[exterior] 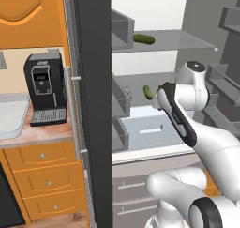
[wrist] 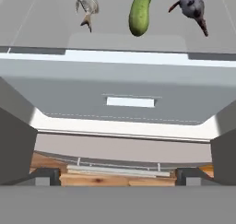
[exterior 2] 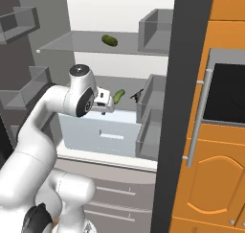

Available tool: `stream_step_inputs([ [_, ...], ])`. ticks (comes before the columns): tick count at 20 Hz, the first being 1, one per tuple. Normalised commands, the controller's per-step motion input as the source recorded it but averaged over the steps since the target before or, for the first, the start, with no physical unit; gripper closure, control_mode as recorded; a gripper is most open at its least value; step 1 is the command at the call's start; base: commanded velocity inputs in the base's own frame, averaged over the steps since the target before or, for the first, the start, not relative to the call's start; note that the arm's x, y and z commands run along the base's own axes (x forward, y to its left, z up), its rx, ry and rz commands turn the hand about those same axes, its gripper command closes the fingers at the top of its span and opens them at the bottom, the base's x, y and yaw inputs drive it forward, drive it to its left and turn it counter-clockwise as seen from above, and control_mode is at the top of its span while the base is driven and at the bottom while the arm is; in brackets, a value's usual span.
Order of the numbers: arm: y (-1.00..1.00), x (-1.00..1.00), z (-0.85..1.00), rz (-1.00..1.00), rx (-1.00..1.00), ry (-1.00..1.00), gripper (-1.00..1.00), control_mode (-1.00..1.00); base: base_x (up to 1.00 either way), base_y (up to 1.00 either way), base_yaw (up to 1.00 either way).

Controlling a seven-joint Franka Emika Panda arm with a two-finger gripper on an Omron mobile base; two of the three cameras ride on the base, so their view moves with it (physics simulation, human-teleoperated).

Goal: Place one cucumber and one fish in each tupperware on the nearby counter, to pack two identical lunches.

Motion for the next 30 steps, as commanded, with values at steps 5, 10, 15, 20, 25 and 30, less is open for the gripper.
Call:
stream_step_inputs([
  [5,-0.18,0.43,-0.01,0.00,0.00,-0.16,-1.00,-1.00,0.00,0.00,0.00],
  [10,-0.17,0.61,-0.01,0.00,0.03,-0.01,-1.00,-1.00,0.00,0.00,0.00],
  [15,-0.05,0.66,-0.02,0.00,0.03,0.00,-1.00,-1.00,0.00,0.00,0.00],
  [20,0.00,0.62,-0.13,0.00,0.00,-0.02,-1.00,-1.00,0.00,0.00,0.00],
  [25,0.00,0.61,-0.15,0.00,0.00,-0.03,-1.00,-1.00,0.00,0.00,0.00],
  [30,0.00,0.62,-0.20,0.00,0.00,0.00,-1.00,-1.00,0.00,0.00,0.00],
])
